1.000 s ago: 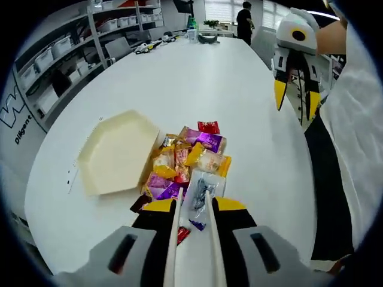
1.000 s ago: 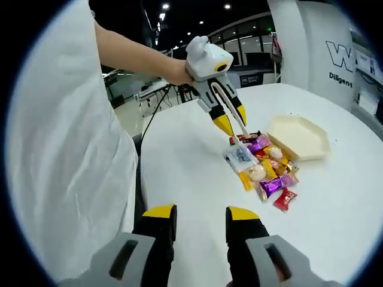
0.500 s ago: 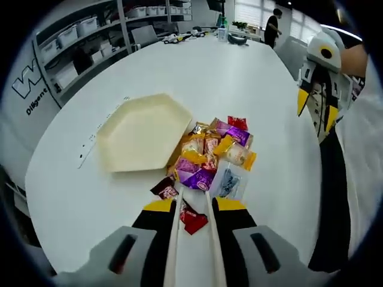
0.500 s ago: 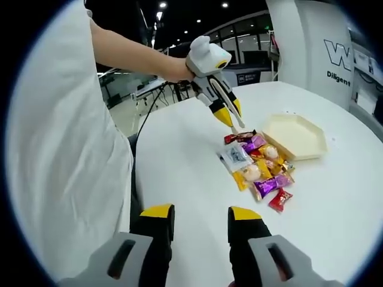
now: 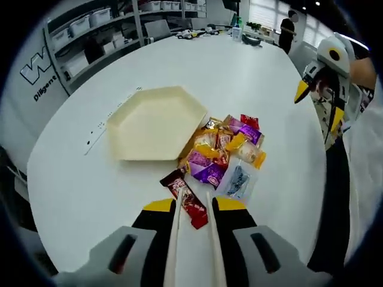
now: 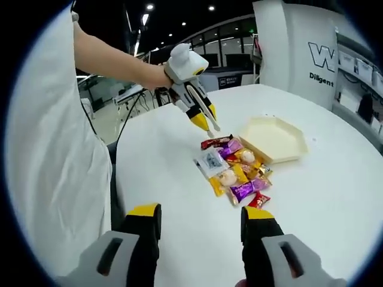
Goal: Place the target food into the container with the food tongs after gripping and lifting it, then release it inside without dropping or visibly crushing the food.
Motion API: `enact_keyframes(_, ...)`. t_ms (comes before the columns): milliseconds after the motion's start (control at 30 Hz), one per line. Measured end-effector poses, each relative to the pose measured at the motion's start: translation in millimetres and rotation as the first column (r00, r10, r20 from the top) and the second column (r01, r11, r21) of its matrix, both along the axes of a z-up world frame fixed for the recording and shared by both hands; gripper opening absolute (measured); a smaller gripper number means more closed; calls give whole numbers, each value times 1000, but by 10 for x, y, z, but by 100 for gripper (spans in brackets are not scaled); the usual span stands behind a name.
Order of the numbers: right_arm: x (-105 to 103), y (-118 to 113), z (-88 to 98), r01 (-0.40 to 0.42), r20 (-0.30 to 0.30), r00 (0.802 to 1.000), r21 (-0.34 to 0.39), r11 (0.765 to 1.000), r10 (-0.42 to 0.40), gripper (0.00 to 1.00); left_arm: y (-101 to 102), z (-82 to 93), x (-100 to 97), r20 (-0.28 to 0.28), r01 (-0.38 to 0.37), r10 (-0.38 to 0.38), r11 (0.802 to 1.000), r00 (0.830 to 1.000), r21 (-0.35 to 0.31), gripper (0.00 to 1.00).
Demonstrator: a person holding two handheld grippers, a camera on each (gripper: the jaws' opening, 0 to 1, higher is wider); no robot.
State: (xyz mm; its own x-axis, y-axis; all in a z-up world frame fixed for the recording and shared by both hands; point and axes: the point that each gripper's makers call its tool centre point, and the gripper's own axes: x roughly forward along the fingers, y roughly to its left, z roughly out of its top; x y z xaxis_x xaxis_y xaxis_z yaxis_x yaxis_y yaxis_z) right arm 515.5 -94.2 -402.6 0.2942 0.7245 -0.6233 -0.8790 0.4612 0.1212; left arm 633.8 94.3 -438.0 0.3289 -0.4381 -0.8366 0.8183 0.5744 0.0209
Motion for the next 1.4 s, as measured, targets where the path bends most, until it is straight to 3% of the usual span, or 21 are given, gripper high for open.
enact_keyframes(300, 214, -18, 140, 89, 64, 994, 48, 995, -92, 71, 61, -21, 5, -28, -79, 79, 997, 997, -3, 22)
enact_keyframes(700, 297, 14, 234, 119, 79, 989, 101, 988, -127, 73, 23, -97, 32, -52, -140, 141, 990, 989, 10, 22)
enact_keyframes(1200, 389, 27, 339, 161, 111, 977, 169, 972, -181, 76, 42, -247, 57, -96, -235, 238, 971, 967, 42, 23)
enact_keyframes(1400, 376, 11, 317, 166, 113, 976, 163, 972, -186, 76, 25, -285, 108, -99, -258, 262, 965, 960, 53, 23)
